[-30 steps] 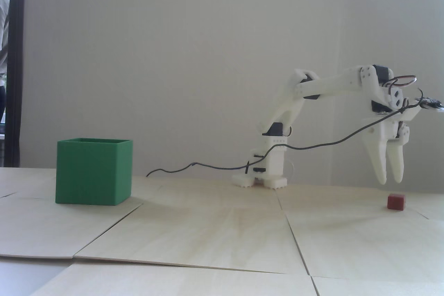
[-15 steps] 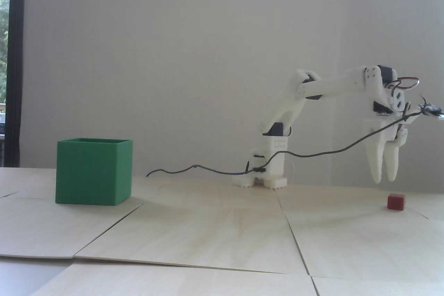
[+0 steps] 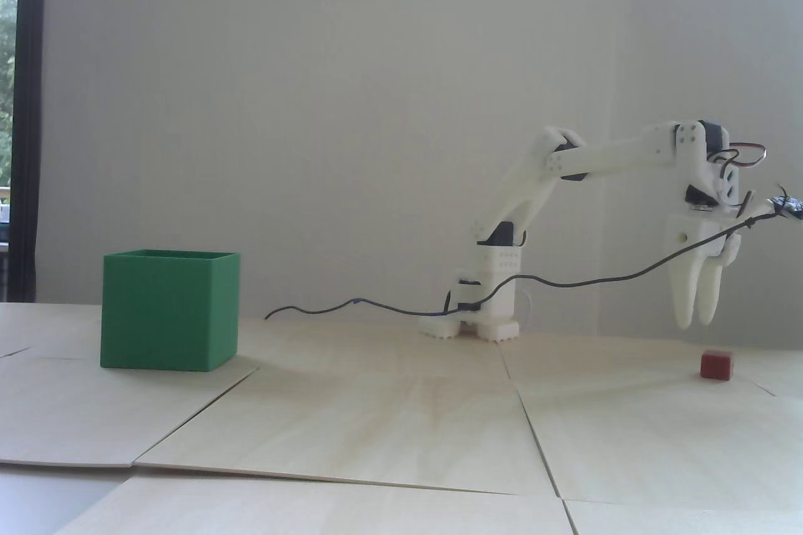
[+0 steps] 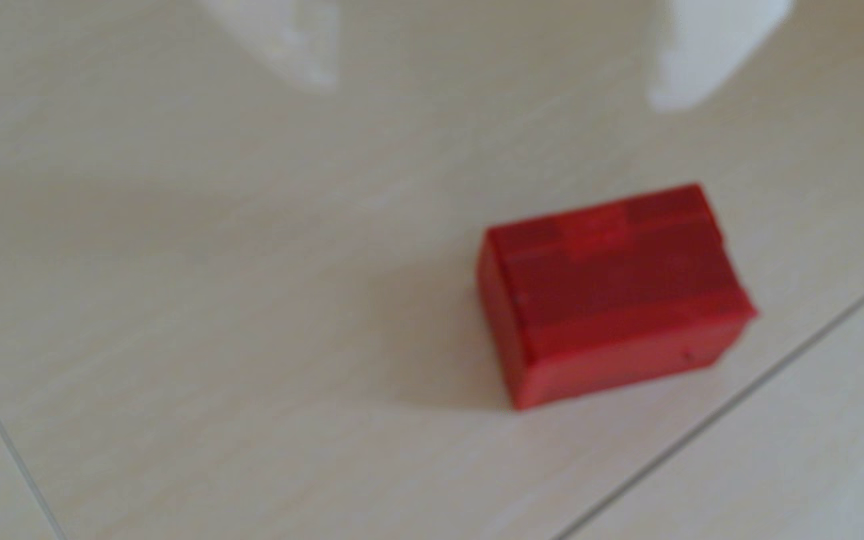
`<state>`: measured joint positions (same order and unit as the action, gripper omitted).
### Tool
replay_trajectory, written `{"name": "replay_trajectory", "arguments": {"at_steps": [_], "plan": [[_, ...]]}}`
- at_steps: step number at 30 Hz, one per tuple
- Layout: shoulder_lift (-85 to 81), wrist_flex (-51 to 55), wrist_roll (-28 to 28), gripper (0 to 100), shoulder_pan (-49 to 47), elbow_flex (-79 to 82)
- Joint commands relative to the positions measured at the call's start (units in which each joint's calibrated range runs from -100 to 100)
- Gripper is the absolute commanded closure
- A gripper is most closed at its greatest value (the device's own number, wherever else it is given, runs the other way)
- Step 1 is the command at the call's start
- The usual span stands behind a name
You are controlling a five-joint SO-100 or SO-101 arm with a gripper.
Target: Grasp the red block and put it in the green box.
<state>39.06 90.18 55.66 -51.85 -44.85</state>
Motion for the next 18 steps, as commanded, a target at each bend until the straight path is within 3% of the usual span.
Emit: {"name": "replay_trajectory", "arguments": {"at_steps": [1,18], "plan": [[-1.8,0.5,0.5,79,-0.8,-4.4],[-1.0,1.2,0.6,79,-0.6,-3.2]]}}
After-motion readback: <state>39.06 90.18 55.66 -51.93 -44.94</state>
